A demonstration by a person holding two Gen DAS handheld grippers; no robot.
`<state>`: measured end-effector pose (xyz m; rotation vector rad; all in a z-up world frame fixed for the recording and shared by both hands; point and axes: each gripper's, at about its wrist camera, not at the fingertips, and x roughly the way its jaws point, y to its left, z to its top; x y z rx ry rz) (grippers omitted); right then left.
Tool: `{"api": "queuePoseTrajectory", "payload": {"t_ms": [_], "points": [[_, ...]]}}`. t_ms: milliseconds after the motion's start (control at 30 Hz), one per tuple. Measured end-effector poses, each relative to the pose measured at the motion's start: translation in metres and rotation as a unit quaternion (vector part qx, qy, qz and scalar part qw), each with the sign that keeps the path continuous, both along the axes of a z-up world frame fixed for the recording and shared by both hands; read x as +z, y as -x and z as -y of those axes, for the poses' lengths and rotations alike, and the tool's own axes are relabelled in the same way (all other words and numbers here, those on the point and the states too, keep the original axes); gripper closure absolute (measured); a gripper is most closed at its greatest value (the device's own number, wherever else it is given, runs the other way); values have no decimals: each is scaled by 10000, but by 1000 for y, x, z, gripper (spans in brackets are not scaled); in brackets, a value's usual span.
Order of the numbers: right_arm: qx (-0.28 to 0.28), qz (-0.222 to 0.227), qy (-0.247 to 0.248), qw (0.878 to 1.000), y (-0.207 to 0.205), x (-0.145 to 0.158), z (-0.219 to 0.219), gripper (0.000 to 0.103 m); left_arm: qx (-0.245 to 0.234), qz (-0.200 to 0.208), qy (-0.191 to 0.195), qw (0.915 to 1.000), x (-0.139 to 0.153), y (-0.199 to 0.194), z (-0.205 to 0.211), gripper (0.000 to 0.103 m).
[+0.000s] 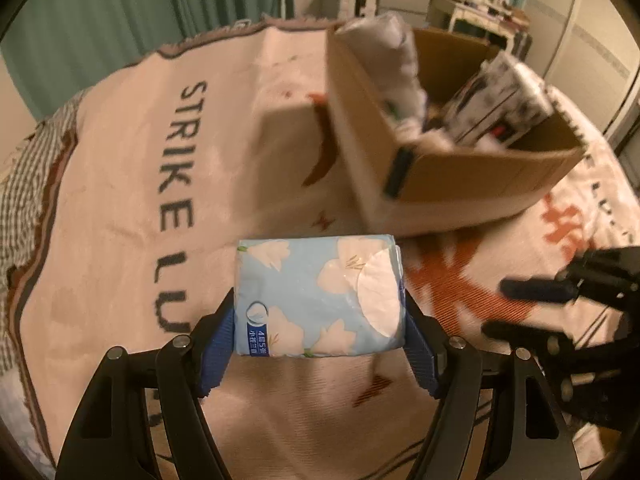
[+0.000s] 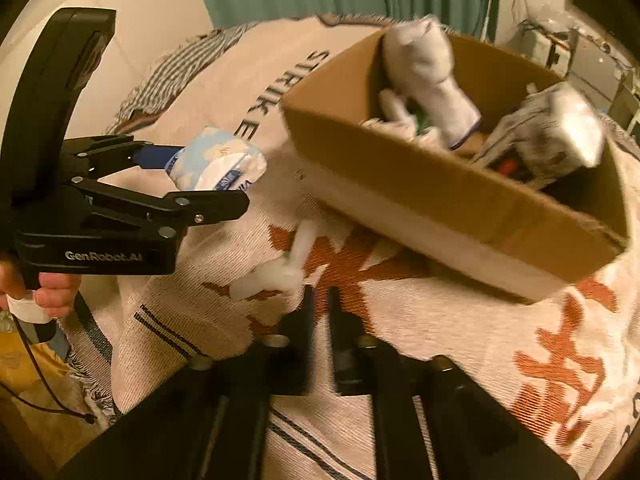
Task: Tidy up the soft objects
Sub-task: 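Grasp the small white sock beside the box with the right tool, then carry the tissue pack and sock over the box and release both inside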
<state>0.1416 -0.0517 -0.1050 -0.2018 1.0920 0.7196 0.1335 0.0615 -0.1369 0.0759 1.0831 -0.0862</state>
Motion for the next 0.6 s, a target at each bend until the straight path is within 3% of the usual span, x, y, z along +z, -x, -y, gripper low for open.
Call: {"api": "queuePoseTrajectory", "payload": {"t_ms": [67,433,600], "points": [[109,-23,20,9999,1,-5,-11,60,23,-49,-42,10000,-5,1,-8,30],[116,-265,450,9986,-19,-39,-56,60,72,-103,-62,9999,-17,13,-41,30],[142,-308,525,9980,-18,-48,-61,66,117,-119,-14,9999,-18,15,-51,30]]}}
